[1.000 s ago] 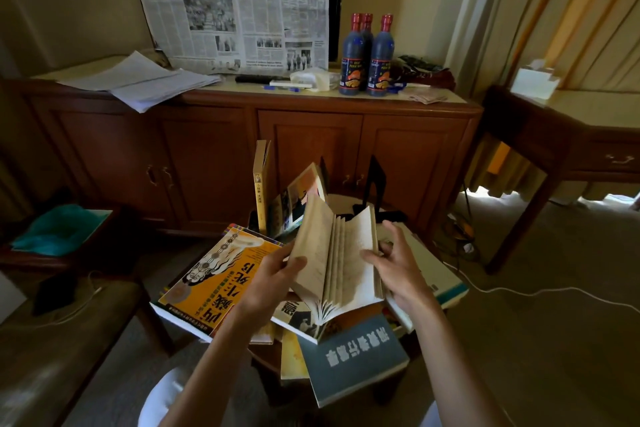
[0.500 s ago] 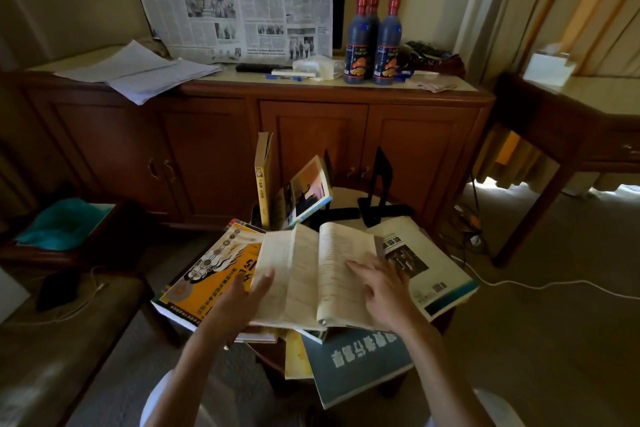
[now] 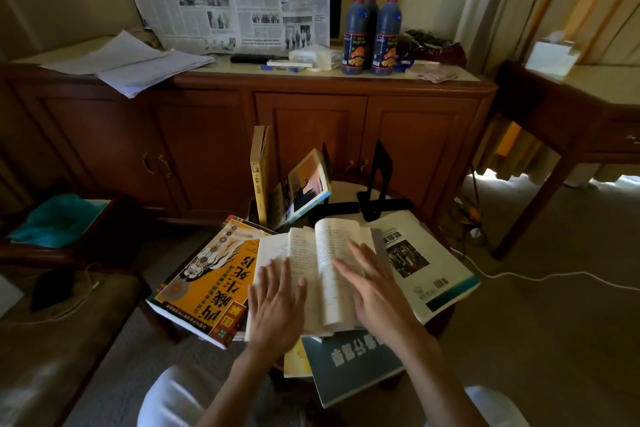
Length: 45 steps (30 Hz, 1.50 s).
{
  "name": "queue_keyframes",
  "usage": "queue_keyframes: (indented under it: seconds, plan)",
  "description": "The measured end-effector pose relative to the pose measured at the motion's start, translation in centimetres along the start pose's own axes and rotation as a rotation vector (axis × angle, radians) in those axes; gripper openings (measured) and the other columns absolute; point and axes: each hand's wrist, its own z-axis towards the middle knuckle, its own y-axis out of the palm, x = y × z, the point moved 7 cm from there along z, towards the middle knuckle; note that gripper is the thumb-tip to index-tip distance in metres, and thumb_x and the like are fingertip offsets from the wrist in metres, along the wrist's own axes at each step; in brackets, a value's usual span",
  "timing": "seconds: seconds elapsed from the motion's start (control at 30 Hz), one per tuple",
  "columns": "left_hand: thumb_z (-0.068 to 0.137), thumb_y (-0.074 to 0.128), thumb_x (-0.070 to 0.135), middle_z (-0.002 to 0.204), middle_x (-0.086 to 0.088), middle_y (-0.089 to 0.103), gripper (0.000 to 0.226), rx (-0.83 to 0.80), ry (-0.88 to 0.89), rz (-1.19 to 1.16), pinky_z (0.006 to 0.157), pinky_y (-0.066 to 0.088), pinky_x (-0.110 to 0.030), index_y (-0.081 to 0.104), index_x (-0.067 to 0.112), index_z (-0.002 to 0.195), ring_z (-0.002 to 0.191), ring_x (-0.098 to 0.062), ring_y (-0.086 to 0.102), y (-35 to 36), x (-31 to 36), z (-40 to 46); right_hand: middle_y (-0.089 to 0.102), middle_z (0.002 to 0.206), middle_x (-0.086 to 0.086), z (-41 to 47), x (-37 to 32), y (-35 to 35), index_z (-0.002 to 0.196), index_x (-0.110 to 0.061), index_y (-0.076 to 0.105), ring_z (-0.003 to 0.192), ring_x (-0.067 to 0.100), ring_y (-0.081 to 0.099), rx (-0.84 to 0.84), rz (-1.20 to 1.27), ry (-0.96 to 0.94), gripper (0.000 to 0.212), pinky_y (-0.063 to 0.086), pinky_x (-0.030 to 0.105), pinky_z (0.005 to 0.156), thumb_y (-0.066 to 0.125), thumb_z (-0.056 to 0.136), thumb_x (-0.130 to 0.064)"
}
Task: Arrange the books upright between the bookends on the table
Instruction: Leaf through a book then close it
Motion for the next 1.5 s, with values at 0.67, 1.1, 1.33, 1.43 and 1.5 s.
queue_keyframes:
  seconds: [0.67,1.1,1.33,1.43,1.5]
  plan:
    - [0.105,0.025,0.042,0.153,-0.002,0.03,0.047,0.062,0.068,-0.087,0.11,0.024,-0.053,0.041,0.031,0.149,0.137,-0.027,0.025,-1.6,-0.2,1.0,-0.011,0.163,-0.008,-1.7,-0.8,3.4,0.152,-0.049,0.007,0.151,0.022,-0.008,-0.173,0.281,0.297,0.086,0.011,0.062,0.118,0.029,0.079,-0.089]
    - [0.073,0.017,0.093,0.152,0.001,0.037,0.102,0.126,0.003,-0.078,0.113,0.027,-0.056,0.046,0.026,0.144,0.14,-0.026,0.029,-1.7,0.0,0.8,-0.025,0.16,-0.014,-1.6,-2.7,2.6,0.153,-0.044,0.018,0.149,0.013,-0.021,0.011,0.368,0.076,0.08,-0.009,0.053,0.118,0.058,0.085,-0.047]
    - [0.091,0.044,0.068,0.166,-0.008,-0.008,0.087,0.168,0.014,0.11,0.116,-0.015,-0.056,0.007,0.028,0.158,0.151,-0.033,-0.014,-0.8,0.4,0.1,-0.007,0.164,-0.003,-2.2,-2.0,3.4,0.128,-0.034,0.06,0.149,0.028,-0.018,0.115,0.035,0.104,0.034,0.004,0.059,0.12,0.055,0.095,-0.026]
    - [0.09,0.056,0.058,0.164,-0.012,0.001,0.082,0.186,0.223,0.295,0.117,-0.021,-0.051,0.02,0.025,0.155,0.15,-0.036,-0.012,-0.6,1.7,0.7,-0.002,0.165,-0.006,-2.2,-1.5,2.7,0.127,-0.039,0.06,0.149,0.032,-0.019,0.129,-0.121,0.055,0.034,0.003,0.059,0.119,0.056,0.093,-0.035]
    - [0.088,0.066,0.043,0.163,-0.014,0.005,0.074,0.16,0.375,0.402,0.118,-0.022,-0.049,0.03,0.025,0.151,0.15,-0.036,-0.012,-0.8,3.1,1.7,0.0,0.165,-0.007,-1.8,-2.0,2.3,0.125,-0.04,0.062,0.149,0.032,-0.019,0.114,-0.188,0.033,0.035,0.003,0.059,0.118,0.053,0.091,-0.046]
